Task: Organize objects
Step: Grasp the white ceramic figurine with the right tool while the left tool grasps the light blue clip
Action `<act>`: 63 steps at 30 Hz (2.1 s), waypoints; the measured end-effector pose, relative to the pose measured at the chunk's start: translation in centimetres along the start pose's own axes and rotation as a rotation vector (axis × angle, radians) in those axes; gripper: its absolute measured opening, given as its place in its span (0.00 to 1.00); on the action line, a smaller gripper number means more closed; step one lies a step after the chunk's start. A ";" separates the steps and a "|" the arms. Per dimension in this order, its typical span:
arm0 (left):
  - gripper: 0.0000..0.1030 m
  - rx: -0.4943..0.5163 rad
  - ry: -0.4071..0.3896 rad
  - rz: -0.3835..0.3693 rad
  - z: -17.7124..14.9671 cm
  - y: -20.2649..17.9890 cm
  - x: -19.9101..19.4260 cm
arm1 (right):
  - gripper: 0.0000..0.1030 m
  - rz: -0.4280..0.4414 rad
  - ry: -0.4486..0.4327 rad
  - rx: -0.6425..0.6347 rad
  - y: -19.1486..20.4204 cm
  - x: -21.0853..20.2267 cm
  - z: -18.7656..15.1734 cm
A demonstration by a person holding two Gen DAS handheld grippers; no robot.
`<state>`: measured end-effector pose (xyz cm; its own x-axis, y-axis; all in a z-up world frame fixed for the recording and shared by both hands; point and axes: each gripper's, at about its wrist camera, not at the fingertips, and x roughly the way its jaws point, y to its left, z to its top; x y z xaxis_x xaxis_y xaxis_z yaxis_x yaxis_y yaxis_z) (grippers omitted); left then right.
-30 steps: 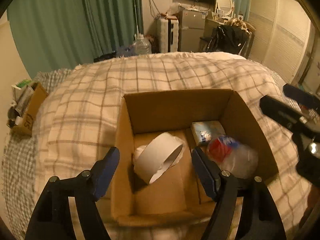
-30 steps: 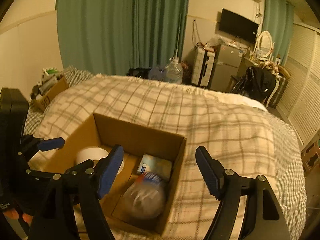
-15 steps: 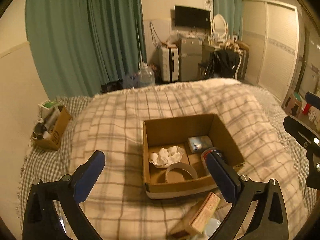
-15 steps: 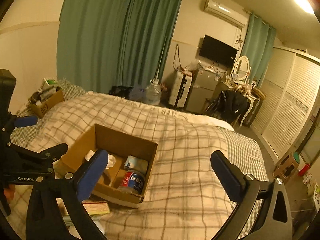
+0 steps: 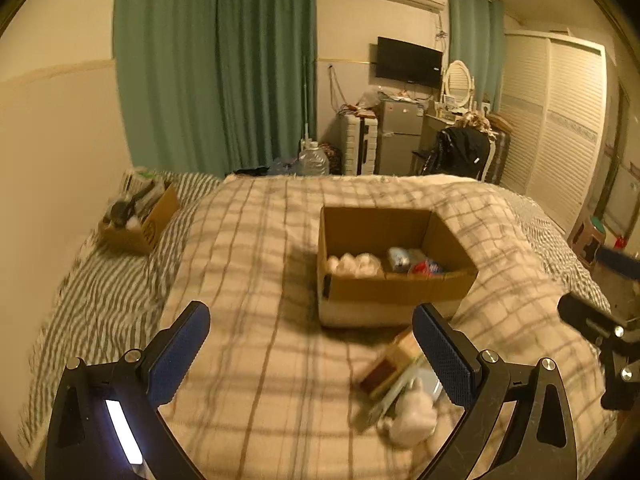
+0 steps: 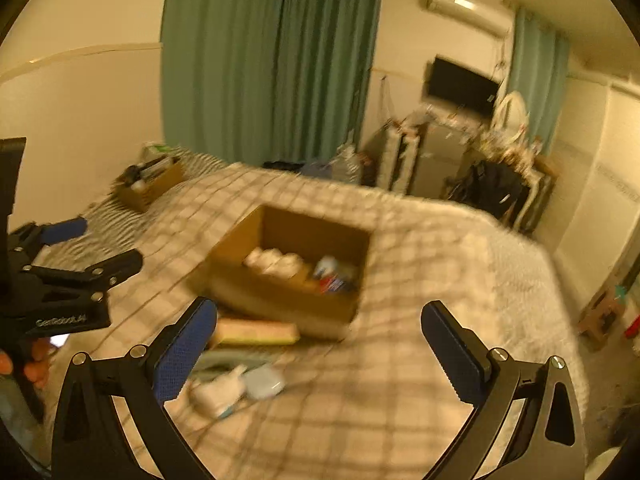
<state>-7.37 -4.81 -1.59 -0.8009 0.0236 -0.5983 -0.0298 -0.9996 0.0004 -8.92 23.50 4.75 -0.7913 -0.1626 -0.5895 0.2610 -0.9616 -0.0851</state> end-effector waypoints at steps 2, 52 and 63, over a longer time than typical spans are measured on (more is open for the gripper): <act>1.00 -0.015 0.016 0.014 -2.0 0.2 0.2 | 1.00 0.028 0.035 0.026 0.5 0.9 -1.8; 0.53 0.158 0.354 -0.104 -8.9 -8.1 10.5 | 0.58 0.060 0.251 0.007 0.1 7.5 -8.4; 0.09 0.233 0.326 -0.173 -9.9 -9.5 7.5 | 0.58 0.064 0.231 0.027 -0.5 6.8 -8.6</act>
<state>-7.15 4.65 -13.98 -0.5422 0.1463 -0.8274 -0.3115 -0.9496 0.0362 -9.66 24.80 -6.13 -0.6255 -0.1712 -0.7612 0.2886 -0.9572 -0.0219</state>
